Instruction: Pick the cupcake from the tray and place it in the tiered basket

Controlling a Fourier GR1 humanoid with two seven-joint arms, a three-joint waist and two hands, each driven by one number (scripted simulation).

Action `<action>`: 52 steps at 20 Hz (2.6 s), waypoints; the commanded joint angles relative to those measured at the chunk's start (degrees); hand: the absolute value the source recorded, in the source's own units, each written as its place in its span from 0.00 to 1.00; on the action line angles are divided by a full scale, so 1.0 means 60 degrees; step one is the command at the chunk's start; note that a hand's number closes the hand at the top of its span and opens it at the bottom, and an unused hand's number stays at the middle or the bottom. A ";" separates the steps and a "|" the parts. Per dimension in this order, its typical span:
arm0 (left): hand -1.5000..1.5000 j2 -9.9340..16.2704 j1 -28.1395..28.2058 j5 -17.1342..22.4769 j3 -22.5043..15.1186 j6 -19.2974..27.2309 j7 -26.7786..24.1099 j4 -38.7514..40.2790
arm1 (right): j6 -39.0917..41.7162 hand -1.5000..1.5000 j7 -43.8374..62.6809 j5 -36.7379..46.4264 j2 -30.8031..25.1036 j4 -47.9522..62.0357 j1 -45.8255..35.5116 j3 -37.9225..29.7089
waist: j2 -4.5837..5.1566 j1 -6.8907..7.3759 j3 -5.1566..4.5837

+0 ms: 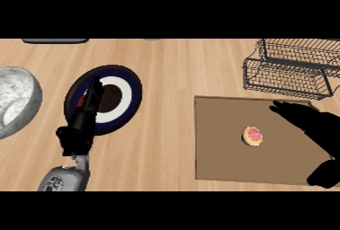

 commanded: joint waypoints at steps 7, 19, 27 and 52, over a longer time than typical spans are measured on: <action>0.50 -0.0556 0.0075 -0.0535 -0.0149 0.0284 -0.0401 0.0430 | -0.0215 0.00 -0.0999 0.0707 0.0655 0.0516 0.0108 0.0074 | 0.0001 -0.0010 0.0000; 0.50 -0.0590 -0.0142 -0.0421 0.0084 -0.0117 -0.0374 0.0543 | 0.0380 0.00 -0.0801 0.1263 0.1239 0.0770 -0.0153 0.0152 | -0.0002 -0.0018 -0.0001; 0.50 -0.0343 0.0265 -0.0409 0.0233 -0.0311 0.0047 -0.0497 | -0.0566 0.00 -0.1029 0.2040 0.1833 0.2324 -0.0834 0.0461 | 0.0000 0.0018 0.0000; 0.50 -0.0711 -0.0089 -0.0537 0.0131 -0.0205 -0.0567 0.0676 | -0.3790 1.00 -0.2053 0.2973 0.3034 0.4421 -0.0763 0.0409 | 0.0020 0.0024 0.0003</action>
